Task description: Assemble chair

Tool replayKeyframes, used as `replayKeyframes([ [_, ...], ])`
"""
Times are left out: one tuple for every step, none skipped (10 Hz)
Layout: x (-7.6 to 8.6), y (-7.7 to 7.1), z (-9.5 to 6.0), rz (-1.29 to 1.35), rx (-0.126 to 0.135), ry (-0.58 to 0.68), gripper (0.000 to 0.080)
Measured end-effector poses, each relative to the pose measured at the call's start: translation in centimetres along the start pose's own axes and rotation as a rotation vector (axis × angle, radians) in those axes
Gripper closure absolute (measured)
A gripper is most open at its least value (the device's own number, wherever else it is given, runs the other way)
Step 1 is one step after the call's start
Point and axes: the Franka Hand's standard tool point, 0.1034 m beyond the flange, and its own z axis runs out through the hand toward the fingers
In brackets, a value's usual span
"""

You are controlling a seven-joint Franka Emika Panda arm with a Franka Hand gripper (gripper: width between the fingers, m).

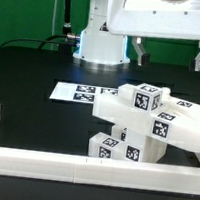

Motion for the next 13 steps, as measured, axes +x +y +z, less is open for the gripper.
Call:
replayKeyframes([
  [-0.1, 0.0, 0.0, -0.001, -0.001, -0.001, 0.015],
  [-0.3, 0.0, 0.2, -0.003, -0.002, -0.002, 0.015],
  [-1.6, 0.0, 1.2, -0.019, 0.007, 0.036, 0.015],
  [-4.4, 1.0, 2.7, -0.036, -0.004, 0.04, 0.015],
  [-6.0, 1.7, 3.5, -0.041, -0.016, 0.025, 0.015],
  [-5.6, 1.5, 3.3, -0.04, -0.013, 0.028, 0.015],
  [-5.6, 1.5, 3.3, -0.04, -0.012, 0.03, 0.015],
  [-5.7, 1.5, 3.3, -0.04, -0.013, 0.028, 0.015],
  [-5.7, 1.6, 3.5, -0.042, -0.012, 0.037, 0.015],
  [-6.8, 2.1, 4.6, -0.055, -0.007, 0.076, 0.015],
  [-9.0, 3.0, 6.0, -0.073, -0.022, 0.069, 0.015],
  [-9.8, 3.3, 6.9, -0.083, -0.033, 0.066, 0.015],
  [-9.8, 3.5, 7.4, -0.086, -0.037, 0.07, 0.015],
])
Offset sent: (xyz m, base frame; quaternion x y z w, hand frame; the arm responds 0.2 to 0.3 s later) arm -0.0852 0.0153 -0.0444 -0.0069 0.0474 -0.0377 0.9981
